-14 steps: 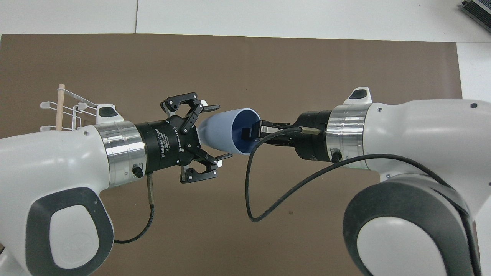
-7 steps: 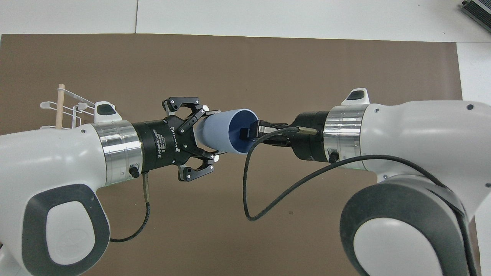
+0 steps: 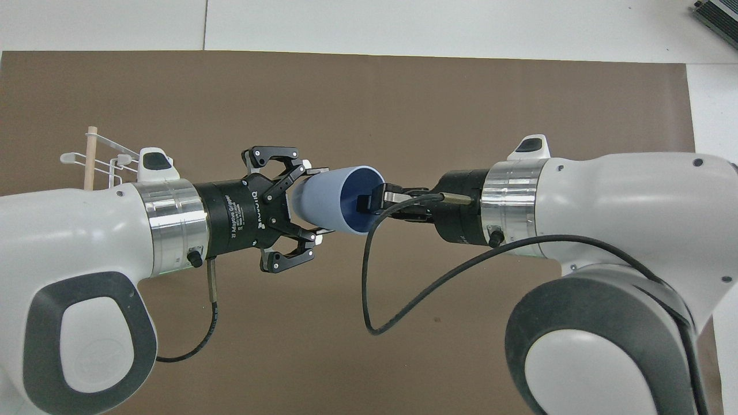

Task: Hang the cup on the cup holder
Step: 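Close the left gripper on the cup's base, release the right gripper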

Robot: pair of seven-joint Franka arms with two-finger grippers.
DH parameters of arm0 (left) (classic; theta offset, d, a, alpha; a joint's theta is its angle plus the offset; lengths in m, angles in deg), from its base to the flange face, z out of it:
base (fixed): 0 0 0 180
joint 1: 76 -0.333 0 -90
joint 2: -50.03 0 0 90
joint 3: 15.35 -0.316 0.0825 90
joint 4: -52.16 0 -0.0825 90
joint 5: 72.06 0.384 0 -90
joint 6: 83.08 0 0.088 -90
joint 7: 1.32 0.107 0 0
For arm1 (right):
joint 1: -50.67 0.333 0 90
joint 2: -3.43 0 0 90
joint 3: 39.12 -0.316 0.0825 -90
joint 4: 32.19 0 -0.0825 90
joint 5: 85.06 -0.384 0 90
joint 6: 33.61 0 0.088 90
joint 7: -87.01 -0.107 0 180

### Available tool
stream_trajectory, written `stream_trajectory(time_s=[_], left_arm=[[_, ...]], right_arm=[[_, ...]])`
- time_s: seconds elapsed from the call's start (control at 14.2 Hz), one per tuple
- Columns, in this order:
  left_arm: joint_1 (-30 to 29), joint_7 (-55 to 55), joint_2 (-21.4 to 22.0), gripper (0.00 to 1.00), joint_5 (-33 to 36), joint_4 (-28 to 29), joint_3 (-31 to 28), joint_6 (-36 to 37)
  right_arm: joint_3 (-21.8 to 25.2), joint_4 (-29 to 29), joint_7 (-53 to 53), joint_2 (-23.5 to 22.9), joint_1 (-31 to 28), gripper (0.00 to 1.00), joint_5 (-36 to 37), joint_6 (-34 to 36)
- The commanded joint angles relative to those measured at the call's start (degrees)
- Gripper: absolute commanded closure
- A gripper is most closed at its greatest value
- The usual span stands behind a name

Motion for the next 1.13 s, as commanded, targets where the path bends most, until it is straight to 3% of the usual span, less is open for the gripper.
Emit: stream_trajectory(time_s=[0.0, 0.07, 0.21, 0.28, 0.35, 0.42, 0.7, 1.06], left_arm=[[-1.65, 1.92, 1.33, 1.0, 0.01, 0.97, -0.26, 2.75], [-1.74, 2.09, 1.33, 1.0, 0.01, 0.98, -0.26, 3.36], [-1.91, 2.18, 1.33, 1.0, 0.01, 0.89, -0.26, 3.55], [-1.91, 2.18, 1.33, 1.0, 0.01, 0.89, -0.26, 3.55], [-1.91, 2.18, 1.33, 1.0, 0.01, 0.89, -0.35, 3.55], [-1.91, 2.18, 1.33, 1.0, 0.01, 0.89, -0.35, 3.55], [-2.53, 4.46, 1.33, 1.0, 0.27, 1.24, -0.35, 3.37], [-4.11, 7.53, 1.77, 1.0, 9.57, 2.55, -0.35, 3.46]], right_arm=[[0.04, -0.29, 0.14, 0.38, -0.49, 0.95, -0.89, -0.16], [0.04, -0.29, 0.23, 0.3, -0.49, 0.89, -0.88, -0.17], [0.04, -0.21, 0.23, 0.3, -0.92, 0.67, -0.88, 0.1], [0.04, -0.29, 0.32, 0.3, -1.01, 0.64, -0.88, 0.1], [0.04, -0.21, 0.67, 0.3, -1.02, 0.26, -0.88, 0.01], [0.04, -0.21, 0.49, 0.3, -1.1, 0.0, -0.88, 0.1], [0.13, -0.21, 0.49, 0.3, -1.1, 0.0, -0.88, 0.1], [0.13, -0.12, 0.84, 0.12, -1.1, 0.0, -0.8, -0.43]])
